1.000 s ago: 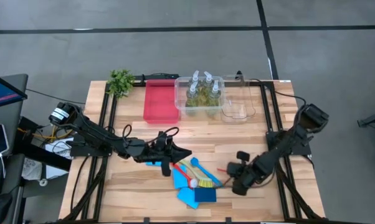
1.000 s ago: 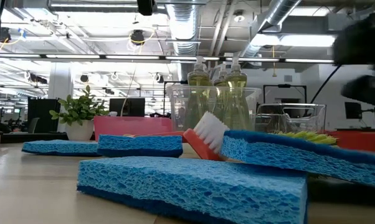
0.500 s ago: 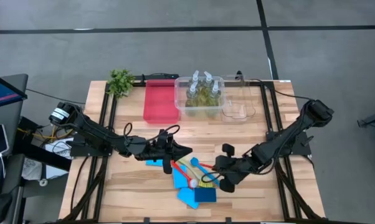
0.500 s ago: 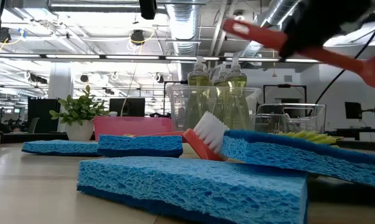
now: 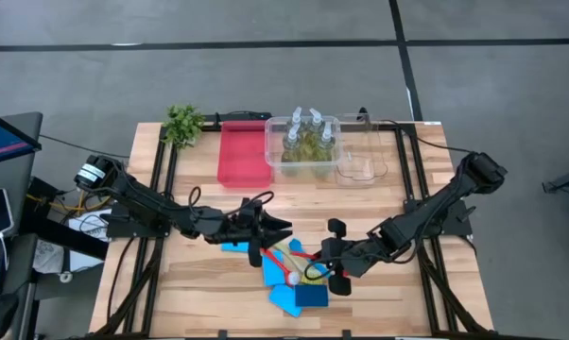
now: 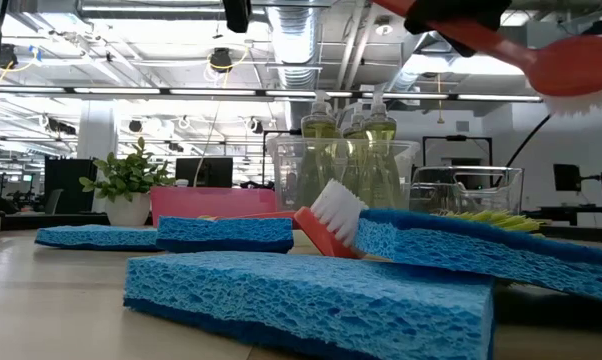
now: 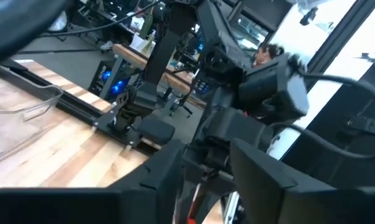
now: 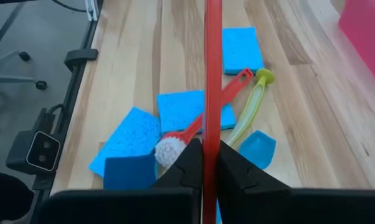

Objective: Pick & Place Kitchen Sink Supplies
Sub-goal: Put the red toilet brush into the red bin

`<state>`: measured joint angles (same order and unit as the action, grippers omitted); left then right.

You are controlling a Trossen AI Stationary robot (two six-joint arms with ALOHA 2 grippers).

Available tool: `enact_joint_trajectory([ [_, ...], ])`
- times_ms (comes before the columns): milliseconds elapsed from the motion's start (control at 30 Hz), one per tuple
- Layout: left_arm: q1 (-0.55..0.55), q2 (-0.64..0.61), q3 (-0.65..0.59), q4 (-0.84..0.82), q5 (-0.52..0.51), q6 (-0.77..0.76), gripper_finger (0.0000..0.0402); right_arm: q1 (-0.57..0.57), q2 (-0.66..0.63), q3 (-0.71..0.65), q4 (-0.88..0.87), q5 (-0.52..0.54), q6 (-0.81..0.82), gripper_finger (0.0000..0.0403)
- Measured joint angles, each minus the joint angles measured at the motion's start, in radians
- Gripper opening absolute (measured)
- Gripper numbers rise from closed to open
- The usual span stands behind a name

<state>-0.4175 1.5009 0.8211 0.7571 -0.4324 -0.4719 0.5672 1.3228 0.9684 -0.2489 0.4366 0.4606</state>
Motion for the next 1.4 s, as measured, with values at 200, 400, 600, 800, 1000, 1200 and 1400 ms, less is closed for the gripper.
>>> enact_joint_trajectory([
  [200,-0.013,0.0,0.0,-0.037,0.026,0.004,0.0195,-0.023,0.0,0.0,0.028,-0.002,0.0,0.002],
  [400,-0.018,0.0,0.0,-0.054,0.026,0.004,0.0216,-0.053,0.0,0.0,0.105,-0.002,-0.026,0.0009],
  [600,-0.018,0.0,0.0,-0.089,0.026,-0.003,0.0216,-0.101,0.0,0.0,0.198,-0.018,-0.026,0.002],
  [800,-0.018,0.0,0.0,-0.089,0.025,-0.004,0.0205,-0.143,0.0,0.0,0.238,-0.047,-0.037,0.0009],
  [1000,-0.018,0.0,0.0,-0.089,0.021,-0.02,0.0188,-0.169,0.0,0.0,0.261,-0.081,-0.052,0.0022],
  [1200,-0.012,0.0,0.0,-0.137,-0.011,-0.039,0.013,-0.17,-0.001,0.0,0.261,-0.099,-0.073,0.001],
  [1400,-0.013,-0.002,0.002,-0.211,-0.13,-0.081,0.0022,-0.186,-0.001,-0.002,0.249,-0.103,-0.073,0.0044],
])
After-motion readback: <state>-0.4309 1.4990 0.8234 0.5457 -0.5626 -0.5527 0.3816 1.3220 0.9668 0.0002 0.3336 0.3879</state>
